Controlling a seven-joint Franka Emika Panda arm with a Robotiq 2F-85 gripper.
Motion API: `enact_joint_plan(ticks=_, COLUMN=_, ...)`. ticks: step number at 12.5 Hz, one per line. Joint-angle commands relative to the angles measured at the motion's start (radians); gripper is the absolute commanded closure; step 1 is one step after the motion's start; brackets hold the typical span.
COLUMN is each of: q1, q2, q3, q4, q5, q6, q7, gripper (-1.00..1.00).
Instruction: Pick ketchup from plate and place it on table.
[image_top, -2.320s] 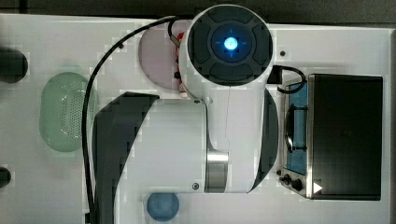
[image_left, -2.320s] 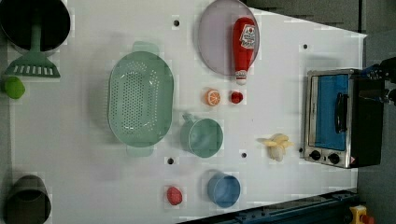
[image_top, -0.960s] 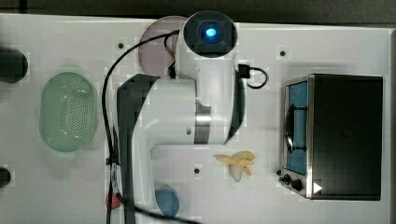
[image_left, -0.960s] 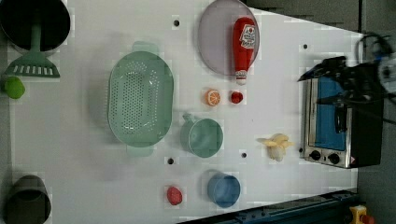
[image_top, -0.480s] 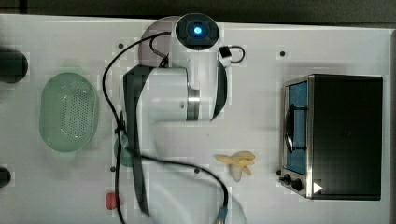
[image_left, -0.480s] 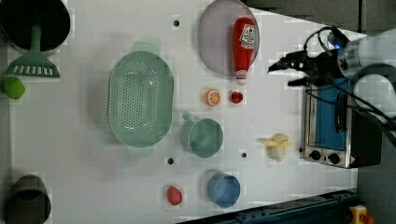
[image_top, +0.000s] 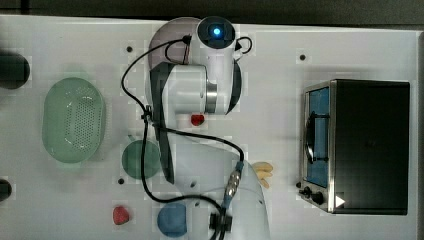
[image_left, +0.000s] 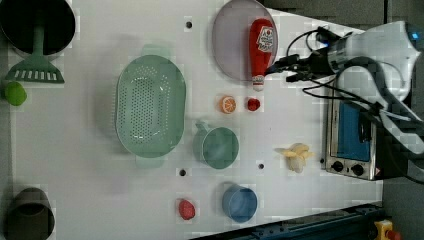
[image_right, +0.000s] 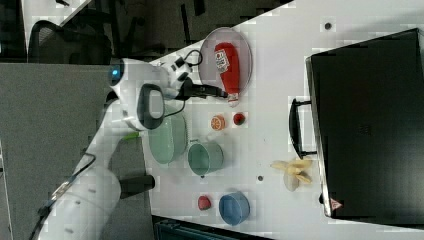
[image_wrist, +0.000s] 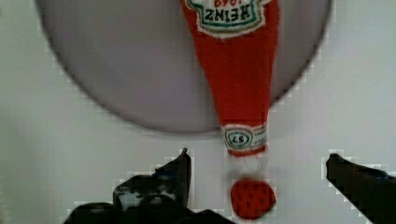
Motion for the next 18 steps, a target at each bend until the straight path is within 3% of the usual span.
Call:
enact_joint_plan(ticks=1, q1=0.010, q2=0.042, q3=0.006, q4=0.065, q5=0.007, q6=0.071, q7=-0.072, gripper=-1.00)
enact_joint_plan(ticks=8, q1=0.022, q2=0.219, q3=0.004, q4=0.126, q5=-0.108, q6=0.345, q7=-0.073, gripper=-1.00)
enact_joint_plan(ticks=12, q1=0.027, q2=0.256, q3=0.002, q4=0.128, q5=-0.118, q6=0.409, q7=-0.073, gripper=-1.00)
enact_joint_plan(ticks=13, q1=0.027, q2=0.256, q3=0.002, q4=0.129, q5=-0.119, q6=0.409, q7=-0.073, gripper=-0.91)
enact_joint_plan(ticks=16, q1=0.027, q2=0.255, q3=-0.001, q4=0.138, q5=-0.122, q6=0.408, q7=-0.073, gripper=-0.24)
enact_joint_plan(ticks=18, q1=0.027, q2=0.252, q3=0.004, q4=0.150, q5=-0.122, q6=0.409, q7=-0.073, gripper=-0.24)
